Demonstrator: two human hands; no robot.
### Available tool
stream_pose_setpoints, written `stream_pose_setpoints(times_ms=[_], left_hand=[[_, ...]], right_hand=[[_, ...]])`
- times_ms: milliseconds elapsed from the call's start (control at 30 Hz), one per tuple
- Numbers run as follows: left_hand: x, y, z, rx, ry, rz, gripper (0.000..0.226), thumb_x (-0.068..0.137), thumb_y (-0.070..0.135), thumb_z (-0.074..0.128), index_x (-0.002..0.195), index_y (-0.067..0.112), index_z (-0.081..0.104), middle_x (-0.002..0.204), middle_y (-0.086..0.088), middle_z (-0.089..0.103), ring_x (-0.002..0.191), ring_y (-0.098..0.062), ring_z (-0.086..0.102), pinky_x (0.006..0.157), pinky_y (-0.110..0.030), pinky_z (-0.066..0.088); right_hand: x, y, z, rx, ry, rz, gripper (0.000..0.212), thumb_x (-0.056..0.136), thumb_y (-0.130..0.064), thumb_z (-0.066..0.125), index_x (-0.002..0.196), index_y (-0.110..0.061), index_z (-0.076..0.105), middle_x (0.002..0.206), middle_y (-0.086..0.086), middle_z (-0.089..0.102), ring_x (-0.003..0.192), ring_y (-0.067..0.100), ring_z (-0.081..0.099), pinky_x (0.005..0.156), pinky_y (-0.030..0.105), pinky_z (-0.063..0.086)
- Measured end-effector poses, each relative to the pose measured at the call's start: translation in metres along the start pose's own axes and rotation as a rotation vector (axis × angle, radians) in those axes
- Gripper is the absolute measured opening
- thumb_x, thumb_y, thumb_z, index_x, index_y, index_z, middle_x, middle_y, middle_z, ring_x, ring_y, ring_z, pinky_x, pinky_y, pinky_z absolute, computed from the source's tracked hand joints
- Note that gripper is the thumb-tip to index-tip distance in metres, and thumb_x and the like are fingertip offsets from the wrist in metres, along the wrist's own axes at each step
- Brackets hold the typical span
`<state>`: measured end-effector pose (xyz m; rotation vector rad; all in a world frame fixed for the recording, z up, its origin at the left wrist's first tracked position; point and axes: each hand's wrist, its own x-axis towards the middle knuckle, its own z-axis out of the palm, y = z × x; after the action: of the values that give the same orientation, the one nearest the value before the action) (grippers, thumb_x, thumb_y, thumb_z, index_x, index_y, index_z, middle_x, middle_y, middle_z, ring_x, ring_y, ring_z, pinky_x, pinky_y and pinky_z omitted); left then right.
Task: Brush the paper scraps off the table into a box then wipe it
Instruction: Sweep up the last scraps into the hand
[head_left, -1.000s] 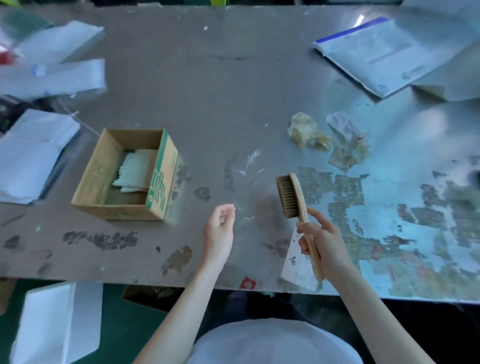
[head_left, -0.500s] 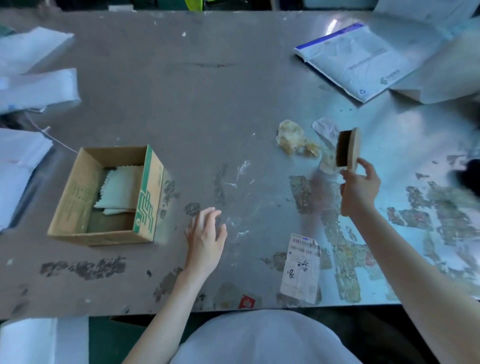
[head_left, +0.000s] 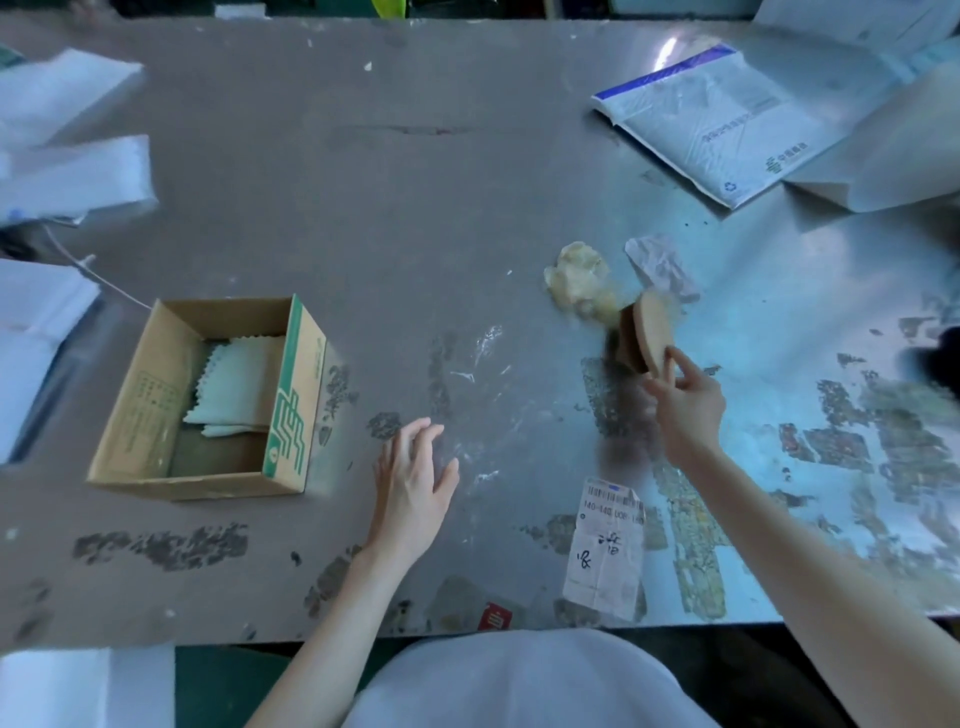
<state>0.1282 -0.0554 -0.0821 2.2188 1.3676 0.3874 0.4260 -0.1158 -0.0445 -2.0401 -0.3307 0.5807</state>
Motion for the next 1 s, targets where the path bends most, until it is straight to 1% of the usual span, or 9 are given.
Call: stream_pose_setpoints(times_ms=[67,167,233,367,467,567,733,833,1000], left_hand=[[0.001,0.003,0.001,-0.009,-0.008,0.005,0.044,0.089,0.039,0.044,0.124,0.012,0.051,0.13,-0.006,0.046,0.119,-0.027,0.046,0.095,-0.041,0.036],[0.002,0.006,0.003,-0.034,-0.018,0.013,0.04,0.09,0.029,0.055,0.126,0.011,0.05,0.132,-0.006,0.045,0.122,-0.026,0.043,0.096,-0.036,0.032],[0.002,0.007,0.004,-0.03,-0.022,0.018,0.041,0.09,0.027,0.059,0.127,0.011,0.05,0.132,-0.006,0.044,0.123,-0.025,0.042,0.095,-0.033,0.03],[0.001,0.011,0.005,-0.038,-0.038,0.036,0.044,0.089,0.026,0.061,0.128,0.009,0.048,0.134,-0.007,0.043,0.124,-0.026,0.041,0.096,-0.03,0.027],[0.002,0.014,0.005,-0.032,-0.037,0.043,0.049,0.089,0.028,0.061,0.13,0.009,0.045,0.135,-0.007,0.041,0.127,-0.025,0.038,0.097,-0.03,0.024],[0.005,0.016,0.005,-0.039,-0.026,0.031,0.054,0.088,0.031,0.062,0.133,0.009,0.042,0.137,-0.007,0.039,0.128,-0.023,0.036,0.099,-0.029,0.023],[0.014,0.024,0.006,-0.047,-0.013,0.034,0.058,0.088,0.034,0.062,0.134,0.007,0.04,0.139,-0.01,0.036,0.129,-0.025,0.034,0.103,-0.034,0.027],[0.024,0.03,0.007,-0.039,-0.014,0.057,0.061,0.088,0.036,0.061,0.137,0.007,0.038,0.143,-0.011,0.032,0.131,-0.025,0.028,0.107,-0.041,0.026],[0.044,0.044,0.012,0.025,-0.021,0.1,0.063,0.087,0.042,0.06,0.136,0.009,0.037,0.145,-0.01,0.028,0.13,-0.026,0.027,0.103,-0.039,0.025]], right_hand=[[-0.02,0.004,0.008,-0.035,-0.071,-0.035,0.057,0.079,-0.006,0.064,0.132,-0.024,0.056,0.091,0.008,0.06,0.06,0.013,0.052,0.049,0.011,0.042],[-0.044,0.009,0.018,-0.032,-0.21,-0.046,0.058,0.077,-0.005,0.066,0.128,-0.029,0.059,0.087,0.003,0.06,0.064,0.018,0.054,0.056,0.023,0.043],[-0.058,0.012,0.024,-0.005,-0.317,-0.02,0.059,0.076,-0.002,0.066,0.127,-0.031,0.06,0.087,0.004,0.06,0.063,0.019,0.052,0.057,0.028,0.042],[-0.074,0.014,0.031,0.021,-0.501,0.009,0.056,0.075,-0.002,0.068,0.123,-0.03,0.064,0.08,0.007,0.055,0.057,0.016,0.046,0.053,0.025,0.039],[-0.072,0.006,0.03,0.098,-0.537,0.051,0.058,0.075,0.006,0.064,0.124,-0.023,0.064,0.074,0.008,0.049,0.049,0.016,0.039,0.045,0.025,0.034],[-0.061,-0.011,0.021,0.182,-0.491,0.044,0.058,0.077,0.011,0.061,0.126,-0.019,0.06,0.067,0.004,0.05,0.045,0.012,0.04,0.04,0.021,0.034],[-0.021,-0.033,0.006,0.234,-0.287,0.037,0.055,0.078,0.01,0.06,0.126,-0.016,0.06,0.066,0.005,0.047,0.036,0.008,0.037,0.037,0.019,0.032],[0.009,-0.038,0.001,0.218,-0.186,0.044,0.056,0.078,0.008,0.06,0.129,-0.016,0.059,0.071,0.008,0.049,0.037,0.011,0.034,0.037,0.019,0.031],[0.062,-0.048,-0.001,0.128,-0.029,0.077,0.057,0.074,-0.001,0.062,0.126,-0.023,0.061,0.084,0.014,0.057,0.042,0.016,0.039,0.04,0.023,0.036]])
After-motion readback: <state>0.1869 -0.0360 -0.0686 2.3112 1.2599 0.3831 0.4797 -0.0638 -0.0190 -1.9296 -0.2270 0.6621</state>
